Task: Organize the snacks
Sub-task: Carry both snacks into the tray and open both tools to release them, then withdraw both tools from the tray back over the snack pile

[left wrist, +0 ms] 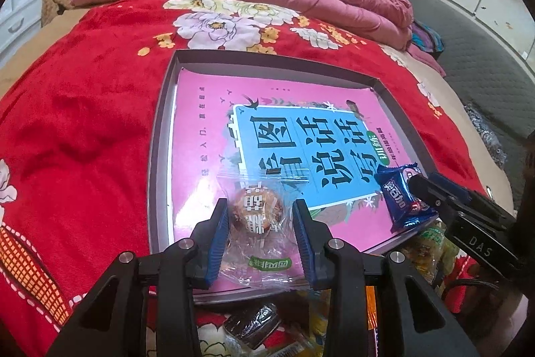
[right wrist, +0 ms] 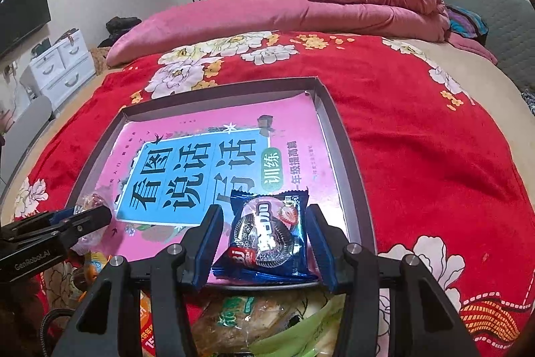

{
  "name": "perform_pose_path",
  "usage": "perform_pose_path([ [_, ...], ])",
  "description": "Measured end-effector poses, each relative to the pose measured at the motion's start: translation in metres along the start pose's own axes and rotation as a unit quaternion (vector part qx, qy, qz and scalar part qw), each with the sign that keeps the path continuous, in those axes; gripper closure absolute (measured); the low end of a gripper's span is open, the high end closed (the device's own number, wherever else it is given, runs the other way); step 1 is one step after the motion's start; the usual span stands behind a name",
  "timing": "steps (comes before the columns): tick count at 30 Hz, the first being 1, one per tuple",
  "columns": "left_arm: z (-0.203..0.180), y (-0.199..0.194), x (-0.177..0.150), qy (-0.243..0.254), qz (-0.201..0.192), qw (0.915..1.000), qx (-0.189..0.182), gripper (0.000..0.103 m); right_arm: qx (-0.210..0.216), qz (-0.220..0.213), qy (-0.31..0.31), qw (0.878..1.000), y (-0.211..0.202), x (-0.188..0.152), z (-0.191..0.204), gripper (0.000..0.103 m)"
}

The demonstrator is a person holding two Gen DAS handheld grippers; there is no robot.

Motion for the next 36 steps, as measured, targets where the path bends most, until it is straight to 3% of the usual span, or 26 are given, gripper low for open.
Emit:
perform_pose_path([
  [19, -0.003, -0.015, 0.004, -0.002, -0.022, 0.9997, -0.011, 0.041, 0.019, -0.022, 0.023, 0.999, -0.028, 0.002, -0.010, 0.048],
  [36, 0.005, -0.046, 0.005, -0.014, -0.050, 0.9986, -0.008, 0.038, 0.017, -0.044, 0.047, 0.998, -0.052, 0.005, -0.030, 0.035],
])
Point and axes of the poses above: each gripper's, at about its wrist camera, not at the fingertips, and y roughly the way its jaws point, z to its left, x to its top, the point moved 7 cm from there along y, roughly the way its jaws point, and after that the axes turned 14 degrees about -x, right-handed, at the moved point
